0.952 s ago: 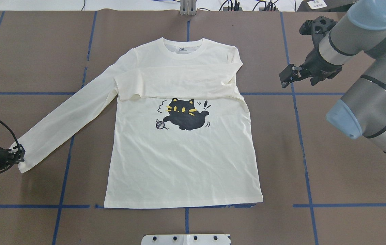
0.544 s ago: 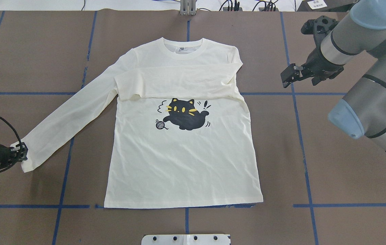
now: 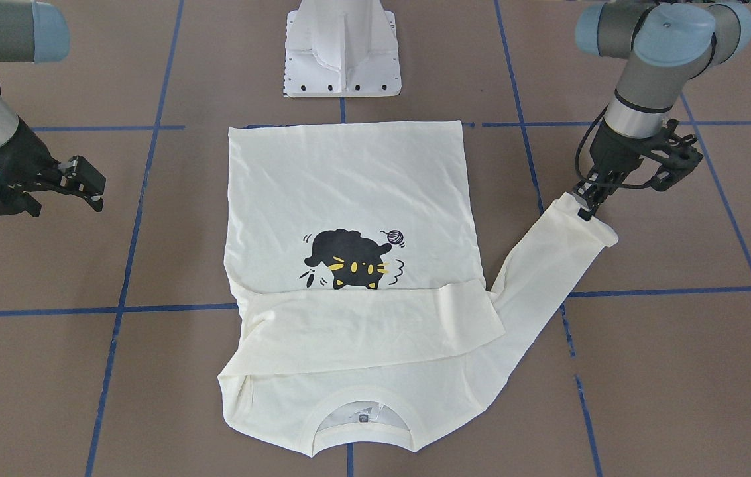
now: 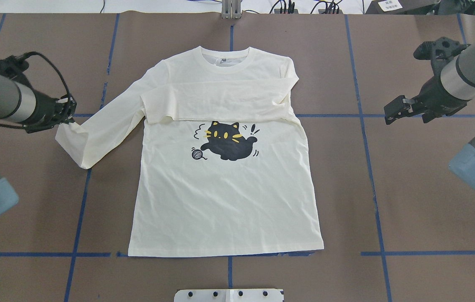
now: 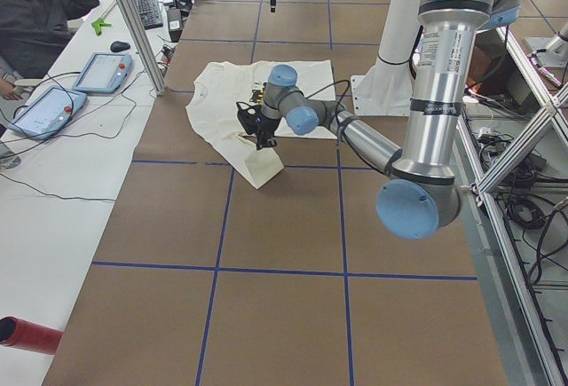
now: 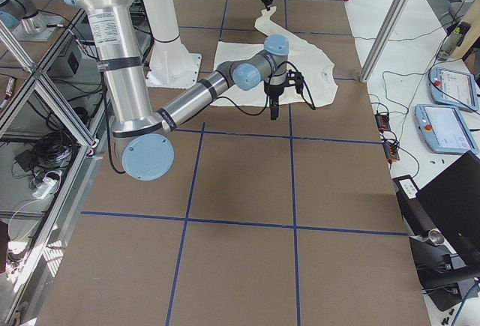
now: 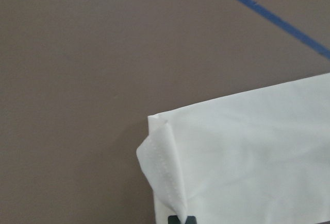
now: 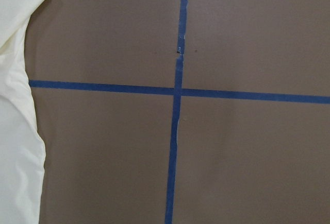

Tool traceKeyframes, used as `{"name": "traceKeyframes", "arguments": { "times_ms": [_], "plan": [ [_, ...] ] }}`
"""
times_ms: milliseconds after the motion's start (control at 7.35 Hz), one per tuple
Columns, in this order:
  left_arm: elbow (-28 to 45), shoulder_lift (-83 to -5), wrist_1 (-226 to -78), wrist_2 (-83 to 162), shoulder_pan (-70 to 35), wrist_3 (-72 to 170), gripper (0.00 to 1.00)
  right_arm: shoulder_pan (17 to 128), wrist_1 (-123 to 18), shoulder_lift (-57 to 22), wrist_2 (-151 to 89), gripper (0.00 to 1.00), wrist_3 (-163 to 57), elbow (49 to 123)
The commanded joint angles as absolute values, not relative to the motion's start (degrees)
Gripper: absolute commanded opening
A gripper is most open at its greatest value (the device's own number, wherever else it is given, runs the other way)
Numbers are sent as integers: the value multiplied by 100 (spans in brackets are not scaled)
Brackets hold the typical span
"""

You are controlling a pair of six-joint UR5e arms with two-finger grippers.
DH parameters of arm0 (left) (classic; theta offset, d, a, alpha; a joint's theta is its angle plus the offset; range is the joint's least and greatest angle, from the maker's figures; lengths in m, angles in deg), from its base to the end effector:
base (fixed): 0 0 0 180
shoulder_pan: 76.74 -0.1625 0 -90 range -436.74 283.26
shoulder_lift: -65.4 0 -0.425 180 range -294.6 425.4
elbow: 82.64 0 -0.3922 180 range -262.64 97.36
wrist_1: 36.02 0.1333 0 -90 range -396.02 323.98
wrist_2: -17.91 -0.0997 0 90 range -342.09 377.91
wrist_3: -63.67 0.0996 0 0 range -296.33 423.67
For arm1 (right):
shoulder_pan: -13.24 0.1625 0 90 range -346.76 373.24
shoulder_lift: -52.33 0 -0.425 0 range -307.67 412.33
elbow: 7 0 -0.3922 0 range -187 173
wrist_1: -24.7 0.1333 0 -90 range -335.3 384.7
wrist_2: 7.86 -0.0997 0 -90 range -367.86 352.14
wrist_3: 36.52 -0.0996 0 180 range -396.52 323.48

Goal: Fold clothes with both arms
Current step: 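Carry the grasped sleeve with the left gripper across the shirt body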

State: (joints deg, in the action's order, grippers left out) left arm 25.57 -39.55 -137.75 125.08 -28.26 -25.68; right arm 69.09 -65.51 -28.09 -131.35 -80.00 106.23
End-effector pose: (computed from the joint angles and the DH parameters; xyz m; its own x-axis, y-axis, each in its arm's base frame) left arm 0.3039 -0.5000 0.3556 0.4761 -0.5215 -0.7081 0.5719 0.7953 -0.2011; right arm -0.2322 -0.4819 0.3853 0.7051 -0.0385 0.7080 -0.0169 0.9973 0.0711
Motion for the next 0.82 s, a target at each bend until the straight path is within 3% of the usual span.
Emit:
{"name": "traceKeyframes", "arguments": {
  "times_ms": [0,408,680],
  "plan": [
    [1217,-5732,-13453,12584,-2603,-2458,0,6932,-6530,-3194,-13108,100,-8002,10865],
    [-244,-7832,-14147,12776,-2681,-2492,0,6940,-6530,-3257,-13108,100,-8046,10893],
    [-1202,-8314,-15188,12751,-3251,-2990,0,6940,-6530,-3249,-13108,100,-8055,10866]
  ]
}}
